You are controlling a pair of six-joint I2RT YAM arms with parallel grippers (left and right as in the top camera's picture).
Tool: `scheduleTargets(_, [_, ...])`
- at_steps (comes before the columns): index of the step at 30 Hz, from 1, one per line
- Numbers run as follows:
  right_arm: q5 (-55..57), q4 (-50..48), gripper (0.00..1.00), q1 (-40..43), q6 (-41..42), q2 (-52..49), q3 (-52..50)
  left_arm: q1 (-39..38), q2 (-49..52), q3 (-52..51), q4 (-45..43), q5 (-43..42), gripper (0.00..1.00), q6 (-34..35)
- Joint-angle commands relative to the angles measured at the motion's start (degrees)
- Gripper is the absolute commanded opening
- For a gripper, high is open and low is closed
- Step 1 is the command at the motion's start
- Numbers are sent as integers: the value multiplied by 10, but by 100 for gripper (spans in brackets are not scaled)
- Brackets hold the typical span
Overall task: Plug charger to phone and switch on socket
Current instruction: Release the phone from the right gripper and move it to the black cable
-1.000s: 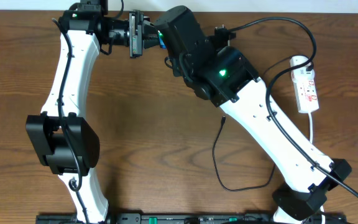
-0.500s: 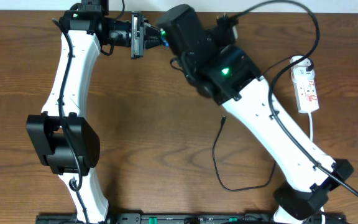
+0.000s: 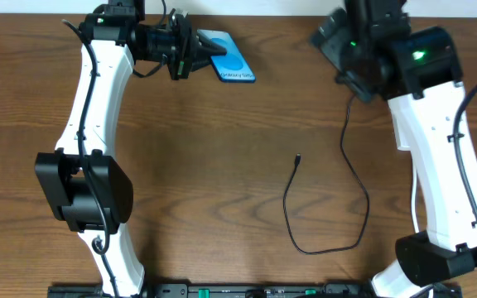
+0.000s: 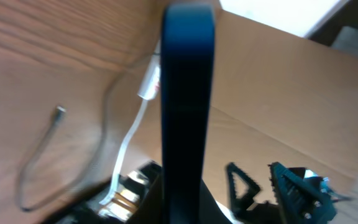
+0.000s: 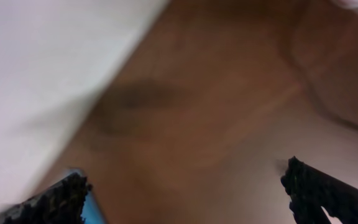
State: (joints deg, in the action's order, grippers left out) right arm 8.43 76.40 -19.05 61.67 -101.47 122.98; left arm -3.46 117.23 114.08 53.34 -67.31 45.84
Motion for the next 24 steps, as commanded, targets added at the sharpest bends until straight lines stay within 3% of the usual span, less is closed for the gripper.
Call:
scheduleTargets(1, [-49, 75, 99, 14, -146, -11, 3, 3, -5, 7, 26, 89, 7, -106])
scheduleTargets(6, [-49, 121, 99, 3, -212, -15, -33, 2, -5, 7, 54, 156, 7, -140])
scheduleTargets(7, [-47, 119, 97, 2, -224, -15, -48, 1, -5, 7, 57, 161, 8, -147])
scheduleTargets(8, [-41, 117, 87, -1, -228, -15, -64, 1, -5, 7, 58, 162, 7, -155])
scheduleTargets(11, [-47, 90, 82, -1, -220, -15, -111, 1, -5, 7, 65, 172, 7, -159])
scheduleTargets(13, [-61, 54, 85, 0, -224, -15, -150, 1, -5, 7, 76, 175, 7, -178])
scheduleTargets(15, [-82, 18, 98, 3, -247, -15, -189, 1, -5, 7, 90, 175, 7, -209])
scheduleTargets(16, [-95, -2, 99, 5, -269, -15, -211, 1, -5, 7, 96, 175, 7, -226])
scheduleTargets(23, [-182, -65, 98, 5, -305, -15, -342, 1, -5, 7, 107, 204, 7, -269])
scheduleTargets(24, [-193, -84, 91, 5, -305, -15, -370, 1, -5, 7, 107, 206, 7, -270])
